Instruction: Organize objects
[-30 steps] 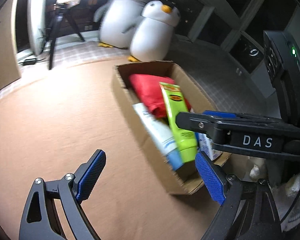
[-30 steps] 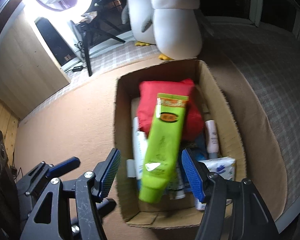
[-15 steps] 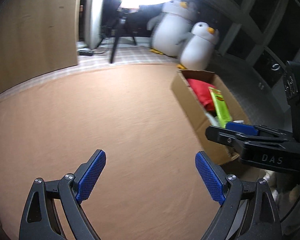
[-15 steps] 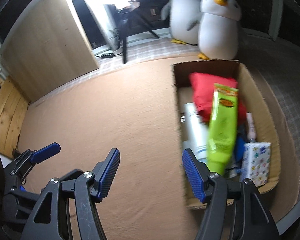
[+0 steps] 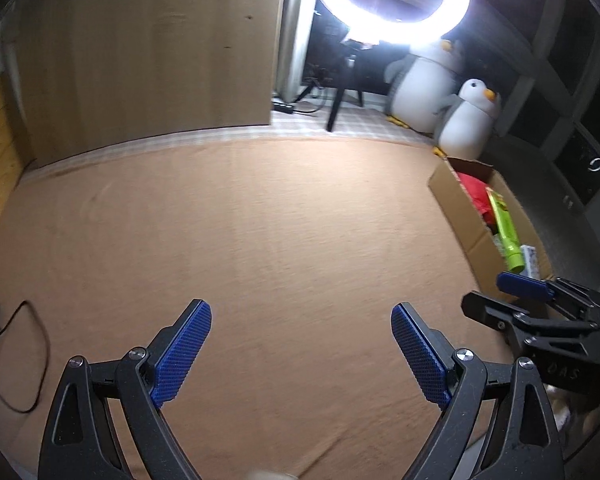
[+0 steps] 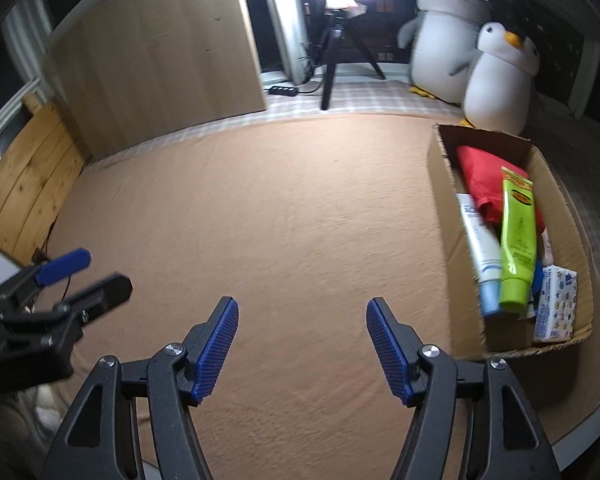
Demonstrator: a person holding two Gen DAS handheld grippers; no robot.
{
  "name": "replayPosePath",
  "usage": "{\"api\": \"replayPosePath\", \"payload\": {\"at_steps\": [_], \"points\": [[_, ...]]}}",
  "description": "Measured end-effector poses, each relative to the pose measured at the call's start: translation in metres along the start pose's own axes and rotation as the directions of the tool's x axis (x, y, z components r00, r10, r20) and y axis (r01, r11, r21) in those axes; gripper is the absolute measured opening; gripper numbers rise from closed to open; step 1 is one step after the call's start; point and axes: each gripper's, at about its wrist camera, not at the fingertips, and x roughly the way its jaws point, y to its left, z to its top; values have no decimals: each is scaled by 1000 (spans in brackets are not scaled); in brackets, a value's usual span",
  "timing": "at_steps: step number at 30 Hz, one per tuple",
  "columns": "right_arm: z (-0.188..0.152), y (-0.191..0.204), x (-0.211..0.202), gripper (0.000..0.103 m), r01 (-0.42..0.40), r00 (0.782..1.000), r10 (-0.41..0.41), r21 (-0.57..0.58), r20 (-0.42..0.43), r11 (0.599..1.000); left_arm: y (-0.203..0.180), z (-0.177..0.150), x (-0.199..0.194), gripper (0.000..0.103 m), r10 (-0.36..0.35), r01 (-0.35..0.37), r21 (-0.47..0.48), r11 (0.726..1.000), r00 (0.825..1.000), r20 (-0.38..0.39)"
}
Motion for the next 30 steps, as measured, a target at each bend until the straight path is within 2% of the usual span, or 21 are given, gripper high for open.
{"api": "replayPosePath", "payload": {"at_steps": [7,15,30], "points": [[-12,22,-5,63,13,1000,-12,-27,22,1000,17,-13,-12,94,33,-33,-33,999,999,8],[-13,26,-11,64,9,999,-8,-17,36,1000,25,-24,-14,94,45,-44,-47,998,999,2],[-15,30,-15,67,21,998,-19,-36,53,999,26,-24,-11,94,46,-46,-58,997,999,-6]]}}
